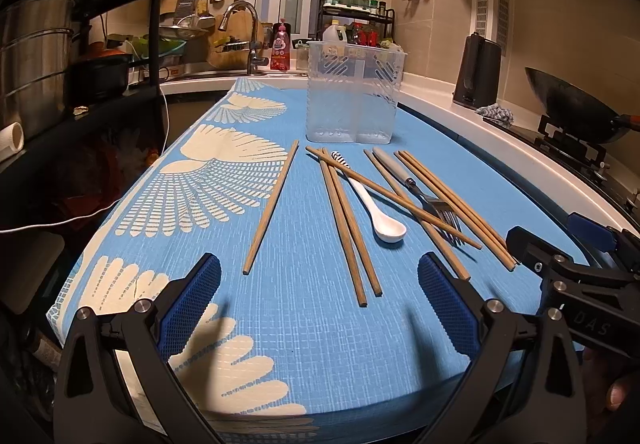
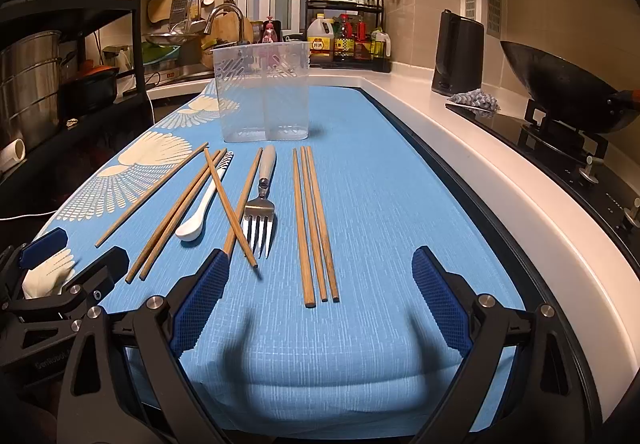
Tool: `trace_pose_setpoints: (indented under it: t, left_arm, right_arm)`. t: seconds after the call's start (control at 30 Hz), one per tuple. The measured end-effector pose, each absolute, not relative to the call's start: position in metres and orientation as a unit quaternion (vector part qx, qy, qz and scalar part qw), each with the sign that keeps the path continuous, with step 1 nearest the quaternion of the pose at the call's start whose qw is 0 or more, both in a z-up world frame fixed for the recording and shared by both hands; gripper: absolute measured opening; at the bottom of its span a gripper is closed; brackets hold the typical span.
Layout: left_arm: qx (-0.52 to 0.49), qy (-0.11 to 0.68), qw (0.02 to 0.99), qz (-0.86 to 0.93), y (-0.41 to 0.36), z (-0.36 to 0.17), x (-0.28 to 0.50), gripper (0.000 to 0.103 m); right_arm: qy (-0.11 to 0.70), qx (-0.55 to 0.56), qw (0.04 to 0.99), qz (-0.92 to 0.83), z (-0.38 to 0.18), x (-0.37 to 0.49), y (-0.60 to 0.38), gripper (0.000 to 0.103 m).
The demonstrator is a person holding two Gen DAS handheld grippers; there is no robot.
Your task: Organize utensils
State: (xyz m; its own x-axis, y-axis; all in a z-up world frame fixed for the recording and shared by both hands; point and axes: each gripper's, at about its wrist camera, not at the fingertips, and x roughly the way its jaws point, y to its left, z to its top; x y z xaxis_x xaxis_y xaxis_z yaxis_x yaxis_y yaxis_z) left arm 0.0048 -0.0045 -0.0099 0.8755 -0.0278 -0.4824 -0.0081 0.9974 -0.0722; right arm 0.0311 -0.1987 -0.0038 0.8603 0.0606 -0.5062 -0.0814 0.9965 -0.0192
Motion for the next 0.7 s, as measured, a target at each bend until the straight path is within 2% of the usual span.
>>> trace_pose_setpoints:
  t: [0.7]
  left_arm:
    - [-0.035,0.251,0.967,-0.008,-0.0067,-0.0095,0.0054,0.096]
  right_arm:
    - [0.262,-0.02,0.964,0.037,-0.0036,0.0313,-0.1987,0.091]
